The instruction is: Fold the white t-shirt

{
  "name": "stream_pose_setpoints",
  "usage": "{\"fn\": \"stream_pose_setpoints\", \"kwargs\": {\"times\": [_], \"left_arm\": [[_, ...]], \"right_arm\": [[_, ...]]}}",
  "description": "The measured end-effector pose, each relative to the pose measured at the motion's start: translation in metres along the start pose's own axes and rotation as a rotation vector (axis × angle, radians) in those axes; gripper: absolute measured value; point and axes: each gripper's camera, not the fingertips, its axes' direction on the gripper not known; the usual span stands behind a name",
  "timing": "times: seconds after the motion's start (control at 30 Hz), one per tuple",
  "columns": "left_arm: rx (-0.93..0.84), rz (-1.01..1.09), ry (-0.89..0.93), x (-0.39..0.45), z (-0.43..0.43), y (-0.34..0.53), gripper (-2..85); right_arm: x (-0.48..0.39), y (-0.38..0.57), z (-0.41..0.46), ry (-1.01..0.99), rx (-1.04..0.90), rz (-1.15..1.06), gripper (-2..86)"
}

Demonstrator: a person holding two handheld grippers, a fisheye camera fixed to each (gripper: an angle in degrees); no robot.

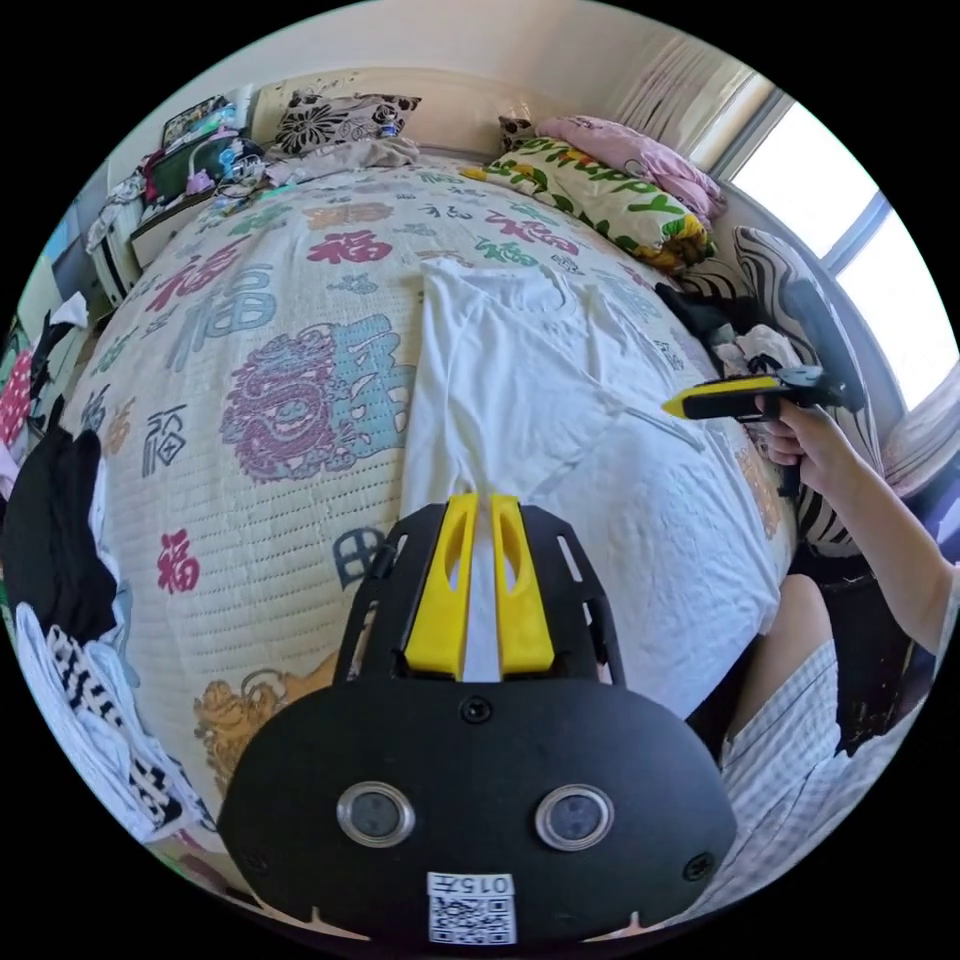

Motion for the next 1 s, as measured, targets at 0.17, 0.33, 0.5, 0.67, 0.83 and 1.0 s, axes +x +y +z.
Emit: {"fn": "stream_pose_setpoints", "kwargs": {"times": [0.17, 0.33, 0.5, 0.67, 0.83, 1.0], "left_arm": [[-0.094, -0.064, -0.057, -0.019, -0.019, 0.051, 6.8], [-0.229, -0.209, 0.024, -0.051, -0.008, 0.097, 9.6], [-0.320, -0.201, 0.058, -0.055, 0.025, 0.086, 9.4], [-0.413, -0.130, 0.038, -0.063, 0.046, 0.063, 2.9], [-0.380, -0.082, 0.020, -0.074, 0.052, 0.046, 0.6], [-0.453, -0.052, 0.002, -0.082, 0.091, 0.025, 1.4]], "right_arm": [[0.044, 0.105, -0.039, 0.041, -0.021, 0.139, 6.0], [0.076, 0.193, -0.041, 0.031, -0.119, 0.280, 7.3], [0.089, 0.226, -0.022, -0.085, -0.254, 0.315, 7.7], [0.101, 0.234, -0.034, -0.074, -0.268, 0.295, 0.2], [0.117, 0.247, -0.054, -0.102, -0.206, 0.310, -0.8], [0.124, 0.246, -0.050, -0.139, -0.222, 0.312, -0.3]]}}
